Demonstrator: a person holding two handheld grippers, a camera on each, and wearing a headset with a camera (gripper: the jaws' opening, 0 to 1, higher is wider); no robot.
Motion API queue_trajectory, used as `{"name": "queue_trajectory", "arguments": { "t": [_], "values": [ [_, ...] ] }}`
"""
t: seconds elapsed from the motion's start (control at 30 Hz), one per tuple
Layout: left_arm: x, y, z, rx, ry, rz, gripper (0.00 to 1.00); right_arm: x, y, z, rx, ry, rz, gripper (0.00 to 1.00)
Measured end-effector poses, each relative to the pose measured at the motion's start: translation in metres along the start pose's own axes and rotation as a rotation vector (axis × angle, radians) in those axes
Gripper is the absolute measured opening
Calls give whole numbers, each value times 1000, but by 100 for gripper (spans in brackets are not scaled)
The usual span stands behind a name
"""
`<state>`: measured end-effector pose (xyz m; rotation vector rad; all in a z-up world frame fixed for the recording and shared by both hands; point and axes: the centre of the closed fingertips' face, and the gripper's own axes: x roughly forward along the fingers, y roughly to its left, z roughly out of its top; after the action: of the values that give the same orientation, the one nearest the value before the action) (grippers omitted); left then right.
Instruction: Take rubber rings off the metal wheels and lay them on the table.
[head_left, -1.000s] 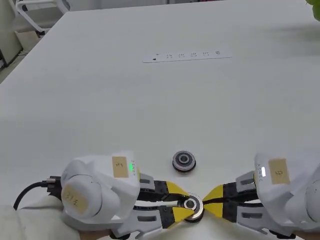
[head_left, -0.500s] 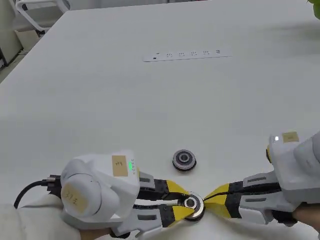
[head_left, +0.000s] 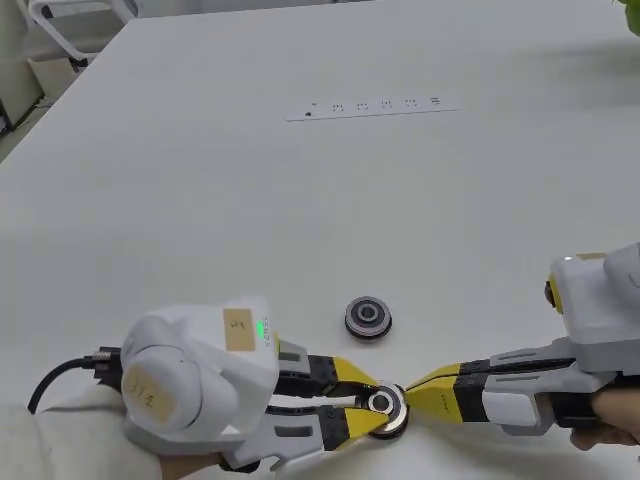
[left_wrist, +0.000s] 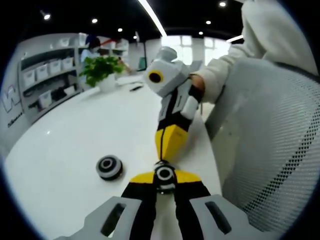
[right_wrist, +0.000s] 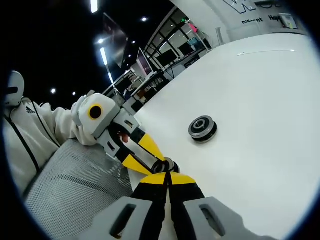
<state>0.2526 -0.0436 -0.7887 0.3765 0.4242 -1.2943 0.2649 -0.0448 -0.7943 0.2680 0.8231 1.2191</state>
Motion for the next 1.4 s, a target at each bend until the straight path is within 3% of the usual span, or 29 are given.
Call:
{"name": "queue_trajectory", "arguments": {
  "t": [1.4],
  "values": [
    [0,0,1,0,-3,0,13,1,8,4,-29,-6,31,0]
  ]
}}
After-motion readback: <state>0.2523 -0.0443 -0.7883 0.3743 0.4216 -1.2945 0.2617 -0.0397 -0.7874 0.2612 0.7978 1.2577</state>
